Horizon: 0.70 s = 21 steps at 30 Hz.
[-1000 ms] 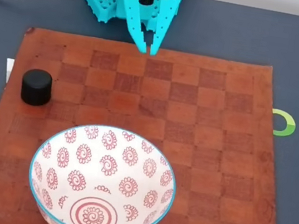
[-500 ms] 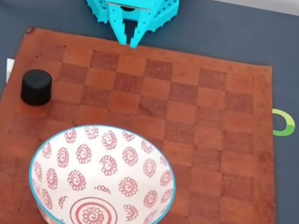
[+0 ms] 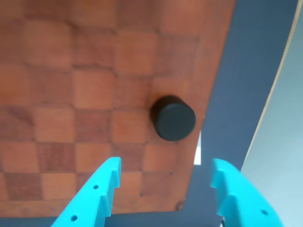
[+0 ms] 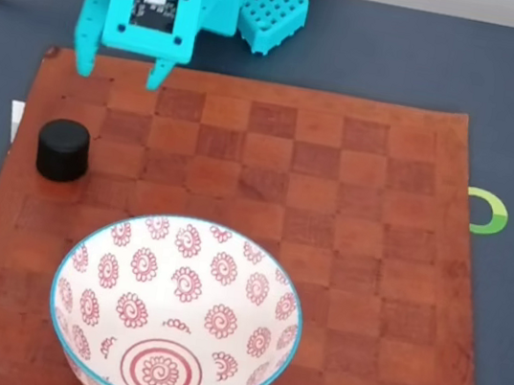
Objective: Grasp a black cylinder and put it in a bowl.
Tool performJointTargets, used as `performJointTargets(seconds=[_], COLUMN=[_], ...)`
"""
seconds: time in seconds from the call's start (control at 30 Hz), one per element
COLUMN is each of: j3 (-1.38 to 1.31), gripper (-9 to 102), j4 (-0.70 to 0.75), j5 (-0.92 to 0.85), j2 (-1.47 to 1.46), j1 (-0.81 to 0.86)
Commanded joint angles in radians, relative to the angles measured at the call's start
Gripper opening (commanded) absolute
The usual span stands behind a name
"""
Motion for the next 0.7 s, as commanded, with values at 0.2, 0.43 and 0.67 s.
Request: performJointTargets(seconds=[0.2,0.43,0.67], j3=[-0.075,-0.097,-0.089], gripper=[33,32,32], j4=[-0.025,-0.081,-0.129], j5=[-0.061,-0.051,-0.051], j2=[-0.133,-0.252,-0.333], j1=[0.035,0.029,0.035])
